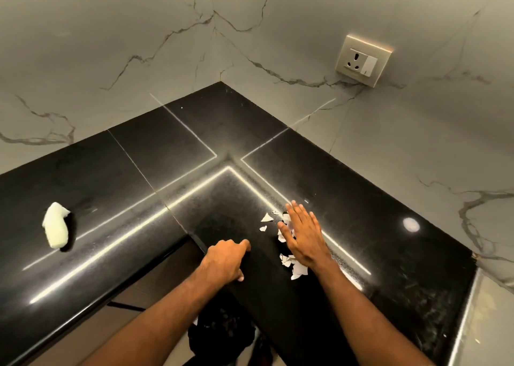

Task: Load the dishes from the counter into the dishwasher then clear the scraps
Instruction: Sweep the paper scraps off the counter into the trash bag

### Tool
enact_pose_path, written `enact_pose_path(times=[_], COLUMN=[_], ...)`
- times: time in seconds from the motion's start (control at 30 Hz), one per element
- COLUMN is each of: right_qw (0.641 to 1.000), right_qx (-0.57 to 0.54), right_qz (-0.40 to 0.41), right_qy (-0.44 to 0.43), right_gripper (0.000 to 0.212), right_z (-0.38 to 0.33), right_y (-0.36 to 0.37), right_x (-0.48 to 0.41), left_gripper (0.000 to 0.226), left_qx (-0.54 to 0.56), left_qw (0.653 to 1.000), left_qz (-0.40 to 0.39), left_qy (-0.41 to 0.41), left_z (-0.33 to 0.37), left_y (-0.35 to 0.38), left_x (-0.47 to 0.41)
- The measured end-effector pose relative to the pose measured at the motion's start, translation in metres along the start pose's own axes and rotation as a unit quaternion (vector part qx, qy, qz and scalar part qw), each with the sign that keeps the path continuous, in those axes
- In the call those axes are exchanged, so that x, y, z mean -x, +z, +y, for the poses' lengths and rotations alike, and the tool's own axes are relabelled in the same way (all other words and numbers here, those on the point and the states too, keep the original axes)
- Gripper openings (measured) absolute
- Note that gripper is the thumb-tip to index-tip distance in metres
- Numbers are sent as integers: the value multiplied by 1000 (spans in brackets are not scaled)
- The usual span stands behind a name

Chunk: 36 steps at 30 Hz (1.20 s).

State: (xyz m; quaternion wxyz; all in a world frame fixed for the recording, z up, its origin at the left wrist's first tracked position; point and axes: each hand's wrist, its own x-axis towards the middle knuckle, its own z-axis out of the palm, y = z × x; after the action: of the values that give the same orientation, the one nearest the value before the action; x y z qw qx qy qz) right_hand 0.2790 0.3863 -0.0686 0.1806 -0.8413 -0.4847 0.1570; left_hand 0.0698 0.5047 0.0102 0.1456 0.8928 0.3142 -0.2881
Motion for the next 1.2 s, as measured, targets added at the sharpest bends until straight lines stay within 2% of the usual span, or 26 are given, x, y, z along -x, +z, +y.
enact_pose_path(times=[0.17,0.4,0.5,0.6,0.67,0.7,0.8,0.9,0.97,1.07,1.2], right_qw=[999,997,995,988,975,972,985,987,986,987,983], right_qx=[0,-75,-95,-152,-221,-233,-167,-121,-99,-95,-118], right_qz=[-39,3,-5,-37,-34,-19,7,-92,-128,-129,-124], right_qy=[-32,3,22,-3,15,33,49,43,28,27,68], right_gripper=[64,53,53,55,55,56,66,93,104,106,100], right_z=[0,4,-6,-12,-11,-9,3,13,14,7,-2], right_y=[7,15,14,13,5,-2,-20,-28,-27,-24,-25], right_x=[11,56,76,91,97,100,110,116,117,112,101], left_gripper=[75,75,74,93,108,114,124,127,125,116,107], left_qx=[33,35,26,81,125,139,137,97,74,75,93], left_qw=[999,998,999,995,988,985,984,987,988,987,987], left_qz=[3,-34,8,58,68,60,38,45,44,37,30], left_qy=[-10,-27,-28,8,57,77,110,122,127,136,130], left_z=[-7,0,17,35,45,50,59,64,67,73,76], left_y=[2,-1,11,29,35,36,34,32,30,27,27], left_x=[-3,-7,1,6,5,3,1,-4,-9,-12,-14])
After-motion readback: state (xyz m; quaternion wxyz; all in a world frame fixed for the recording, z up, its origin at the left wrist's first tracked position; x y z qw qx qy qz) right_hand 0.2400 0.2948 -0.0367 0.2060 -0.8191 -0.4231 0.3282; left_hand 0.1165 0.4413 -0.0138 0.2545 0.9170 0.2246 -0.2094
